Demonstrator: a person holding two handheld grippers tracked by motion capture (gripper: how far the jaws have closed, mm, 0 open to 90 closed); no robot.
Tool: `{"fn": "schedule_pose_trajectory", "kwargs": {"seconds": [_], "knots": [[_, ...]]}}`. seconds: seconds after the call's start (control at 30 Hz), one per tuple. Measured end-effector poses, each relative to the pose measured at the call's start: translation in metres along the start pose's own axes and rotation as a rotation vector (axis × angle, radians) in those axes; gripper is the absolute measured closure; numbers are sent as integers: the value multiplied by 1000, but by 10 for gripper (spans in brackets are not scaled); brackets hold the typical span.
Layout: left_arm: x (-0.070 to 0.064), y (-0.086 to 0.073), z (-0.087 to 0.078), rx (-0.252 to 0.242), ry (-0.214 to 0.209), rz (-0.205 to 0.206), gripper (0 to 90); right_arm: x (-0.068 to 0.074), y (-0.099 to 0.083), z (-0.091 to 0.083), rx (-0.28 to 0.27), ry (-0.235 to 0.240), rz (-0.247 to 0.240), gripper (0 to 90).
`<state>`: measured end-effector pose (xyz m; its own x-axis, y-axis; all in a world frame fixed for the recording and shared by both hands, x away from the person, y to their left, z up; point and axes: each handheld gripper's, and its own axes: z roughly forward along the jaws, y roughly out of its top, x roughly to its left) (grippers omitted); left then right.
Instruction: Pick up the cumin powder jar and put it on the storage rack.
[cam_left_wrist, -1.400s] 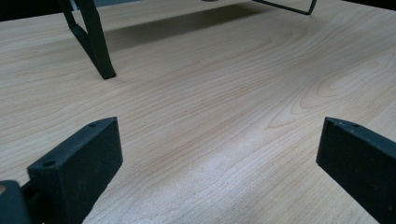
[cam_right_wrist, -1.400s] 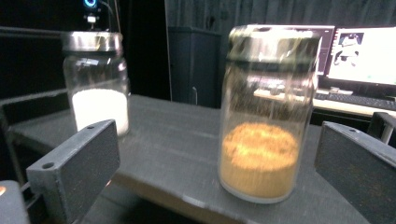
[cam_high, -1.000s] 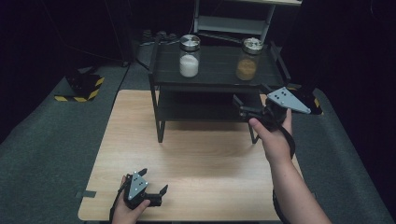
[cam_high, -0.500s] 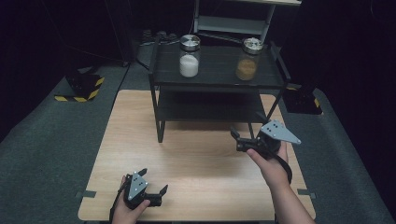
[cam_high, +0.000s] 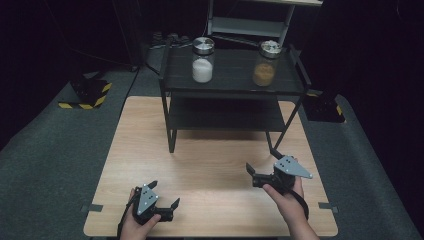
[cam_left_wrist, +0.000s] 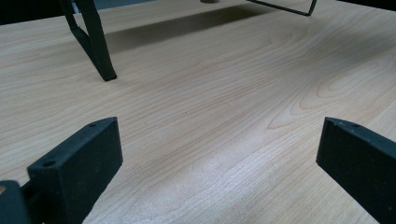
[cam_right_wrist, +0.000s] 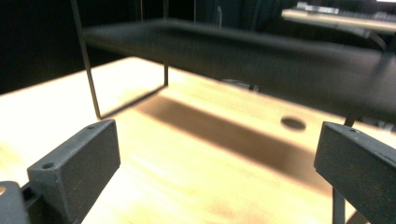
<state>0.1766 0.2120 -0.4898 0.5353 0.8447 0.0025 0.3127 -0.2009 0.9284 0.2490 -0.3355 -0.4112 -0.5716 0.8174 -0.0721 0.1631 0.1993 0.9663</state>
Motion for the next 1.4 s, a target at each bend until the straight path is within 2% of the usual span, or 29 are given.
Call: {"fn": "schedule_pose_trajectory", "kwargs": {"seconds": [0.2, 0.4, 0.57, 0.67, 0.83, 1.07, 1.4], "knots": [[0, 0, 0, 1, 2, 0, 7, 1, -24, 0, 66, -2, 8, 4], [-1, 0, 0, 1, 3, -10, 7, 0, -39, 0, 122, -5, 17, 5], [-2, 1, 0, 6, 5, 1, 7, 0, -49, 0, 157, -3, 26, 5], [-3, 1, 0, 10, 6, 13, 7, 0, -54, 1, 182, -3, 27, 5], [-5, 2, 1, 16, 3, 33, 7, 2, -58, 0, 219, -11, 2, 6], [-6, 4, 1, 25, 5, 51, 7, 5, -54, -2, 280, -38, -15, 9], [-8, 4, 1, 29, 5, 63, 7, 3, -60, -10, 247, -46, 5, 9]]}}
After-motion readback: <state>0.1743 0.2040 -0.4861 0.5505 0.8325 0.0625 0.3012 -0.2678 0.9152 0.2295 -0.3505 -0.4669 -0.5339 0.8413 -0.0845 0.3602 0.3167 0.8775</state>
